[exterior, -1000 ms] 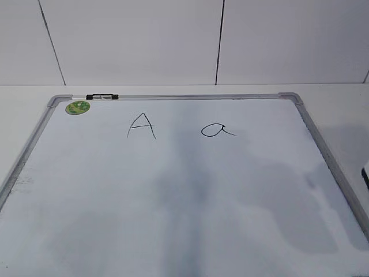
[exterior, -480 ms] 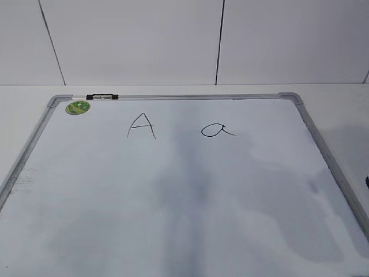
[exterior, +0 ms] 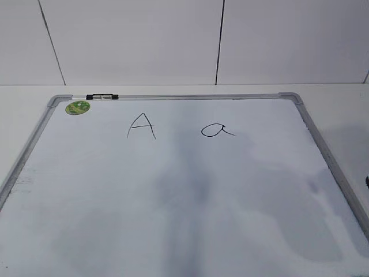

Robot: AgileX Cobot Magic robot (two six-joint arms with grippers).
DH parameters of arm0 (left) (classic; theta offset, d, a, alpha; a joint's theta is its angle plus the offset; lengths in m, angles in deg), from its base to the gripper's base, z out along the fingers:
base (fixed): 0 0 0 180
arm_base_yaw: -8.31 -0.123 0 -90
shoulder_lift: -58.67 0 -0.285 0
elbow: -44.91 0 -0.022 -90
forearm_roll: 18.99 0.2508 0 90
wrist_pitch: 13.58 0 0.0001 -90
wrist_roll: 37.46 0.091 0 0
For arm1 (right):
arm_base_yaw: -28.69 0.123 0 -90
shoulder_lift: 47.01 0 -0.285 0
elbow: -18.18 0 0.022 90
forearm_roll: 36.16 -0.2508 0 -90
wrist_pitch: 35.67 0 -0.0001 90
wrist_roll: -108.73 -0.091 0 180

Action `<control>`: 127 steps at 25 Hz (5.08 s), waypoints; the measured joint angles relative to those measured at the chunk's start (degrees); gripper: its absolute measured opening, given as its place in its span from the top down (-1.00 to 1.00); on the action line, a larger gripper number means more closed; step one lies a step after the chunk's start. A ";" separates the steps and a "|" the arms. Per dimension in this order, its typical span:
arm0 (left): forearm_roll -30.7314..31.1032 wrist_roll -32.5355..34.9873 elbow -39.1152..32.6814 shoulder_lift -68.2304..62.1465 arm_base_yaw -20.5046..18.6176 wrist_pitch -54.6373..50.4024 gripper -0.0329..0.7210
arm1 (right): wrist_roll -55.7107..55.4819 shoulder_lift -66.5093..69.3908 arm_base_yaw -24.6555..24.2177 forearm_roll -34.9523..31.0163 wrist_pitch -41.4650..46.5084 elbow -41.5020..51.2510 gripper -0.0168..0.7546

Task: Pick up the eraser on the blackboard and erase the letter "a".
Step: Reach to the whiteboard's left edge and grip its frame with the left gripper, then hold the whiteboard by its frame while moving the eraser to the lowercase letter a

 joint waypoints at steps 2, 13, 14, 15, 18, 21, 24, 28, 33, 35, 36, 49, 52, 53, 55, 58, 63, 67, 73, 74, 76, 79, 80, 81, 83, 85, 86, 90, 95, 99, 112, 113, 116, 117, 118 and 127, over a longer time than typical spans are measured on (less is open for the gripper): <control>-0.27 0.00 1.12 0.00 0.00 -0.10 0.26 | 0.00 0.00 0.00 0.00 -0.22 0.00 -0.45; -0.98 0.00 4.50 -14.02 0.00 0.23 0.07 | 0.00 0.00 0.00 -0.99 -0.62 0.00 -0.45; -1.26 0.00 5.05 -15.89 0.00 0.47 0.06 | 0.00 0.00 0.00 -0.99 -0.62 0.00 -0.45; -1.72 0.00 5.70 -17.74 0.00 0.67 0.06 | 0.00 0.00 0.00 -0.99 -0.68 0.00 -0.45; -2.87 0.00 7.68 -23.20 0.00 2.08 0.06 | 0.00 0.00 0.00 -1.04 -1.15 0.00 -0.45; -3.59 0.00 9.87 -29.11 0.00 3.63 0.06 | 0.00 0.00 0.00 -1.04 -1.40 0.00 -0.45; -4.25 0.00 11.45 -34.46 0.00 5.09 0.06 | 0.00 0.00 0.00 -1.04 -1.52 0.00 -0.45; -5.05 0.00 12.25 -40.30 0.00 7.92 0.06 | 0.00 0.00 0.00 -1.04 -1.64 0.00 -0.45; -5.10 0.00 12.25 -48.48 0.00 11.50 0.06 | 0.00 0.00 0.00 -1.04 -1.74 0.00 -0.45; -5.19 0.00 12.34 -52.05 0.00 12.61 0.06 | 0.00 0.00 0.00 -1.04 -1.74 0.00 -0.45; -5.19 0.00 12.44 -54.29 0.00 12.97 0.06 | 0.00 0.00 0.00 -1.04 -1.74 0.00 -0.45; -5.23 3.68 13.68 -76.49 0.00 18.72 0.06 | 0.00 0.00 0.00 -1.04 -1.74 0.00 -0.45; -5.23 4.56 16.60 -80.13 0.00 18.72 0.06 | 0.00 0.00 0.00 -1.04 -1.87 0.00 -0.45; -5.23 4.84 18.11 -81.10 0.00 18.49 0.06 | 0.00 0.00 0.00 -1.04 -1.97 0.00 -0.45; -5.23 5.10 21.12 -83.38 0.00 17.89 0.06 | 0.00 0.00 0.00 -1.04 -2.10 0.00 -0.45; -5.23 5.32 25.90 -86.94 0.00 15.06 0.06 | 0.00 0.00 0.00 -1.04 -2.09 0.00 -0.45; -5.23 5.53 31.83 -93.11 0.00 11.53 0.06 | 0.00 0.00 0.00 -1.04 -2.32 0.00 -0.45; -5.23 7.02 34.16 -96.15 0.00 10.66 0.06 | 0.00 0.00 0.00 -1.04 -2.32 0.00 -0.45; -5.57 8.02 34.52 -99.87 -1.67 10.66 0.06 | 0.00 0.00 0.00 -1.04 -2.43 0.00 -0.45; -5.66 8.14 34.52 -100.19 -2.05 10.66 0.06 | 0.00 0.00 0.00 -1.04 -2.43 0.00 -0.45; -6.13 8.62 34.75 -101.17 -2.65 10.66 0.06 | 0.00 0.00 0.00 -1.04 -2.43 0.00 -0.45; -6.80 9.89 35.36 -102.58 -3.12 10.66 0.06 | 0.00 0.00 0.00 -1.04 -2.43 0.00 -0.45; -6.94 10.19 35.64 -102.95 -3.12 10.66 0.06 | 0.00 0.00 0.00 -1.04 -2.51 0.00 -0.45; -7.07 10.48 35.88 -103.16 -3.12 10.66 0.06 | 0.00 0.00 0.00 -1.04 -2.51 0.00 -0.45; -7.22 10.60 36.71 -103.54 -3.12 10.66 0.07 | 0.00 0.00 0.00 -1.04 -2.51 0.00 -0.45; -7.47 10.82 37.34 -104.04 -3.12 10.66 0.09 | 0.00 0.00 0.00 -1.04 -2.51 0.00 -0.45; -7.58 10.88 37.46 -104.19 -3.12 10.56 0.10 | 0.00 0.00 0.00 -1.04 -2.51 0.00 -0.45; -7.67 10.96 38.11 -105.22 -3.12 10.43 0.18 | 0.00 0.00 0.00 -1.04 -2.51 0.00 -0.45; -7.81 11.10 38.15 -107.13 -3.12 9.97 0.26 | 0.00 0.00 0.00 -1.04 -2.51 0.00 -0.45; -7.81 11.10 38.15 -107.52 -3.12 9.97 0.30 | 0.00 0.00 0.00 -1.04 -2.55 0.00 -0.45; -8.62 11.10 38.15 -107.70 -3.85 10.55 0.31 | 0.00 0.00 0.00 -1.04 -2.78 0.00 -0.45; -9.15 11.10 38.15 -107.79 -4.24 10.55 0.31 | 0.00 0.00 0.00 -1.04 -2.78 0.00 -0.45; -9.99 11.23 38.15 -107.79 -5.29 10.55 0.31 | 0.00 0.00 0.00 -1.04 -2.78 0.00 -0.45; -10.07 11.28 38.15 -107.79 -5.38 10.55 0.31 | 0.00 0.00 0.00 -1.04 -2.78 0.00 -0.45; -10.21 11.37 38.15 -107.79 -5.52 10.55 0.31 | 0.00 0.00 0.00 -1.04 -2.78 0.00 -0.45; -12.43 13.12 38.15 -107.79 -5.67 10.55 0.31 | 0.00 0.00 0.00 -1.04 -2.87 0.00 -0.45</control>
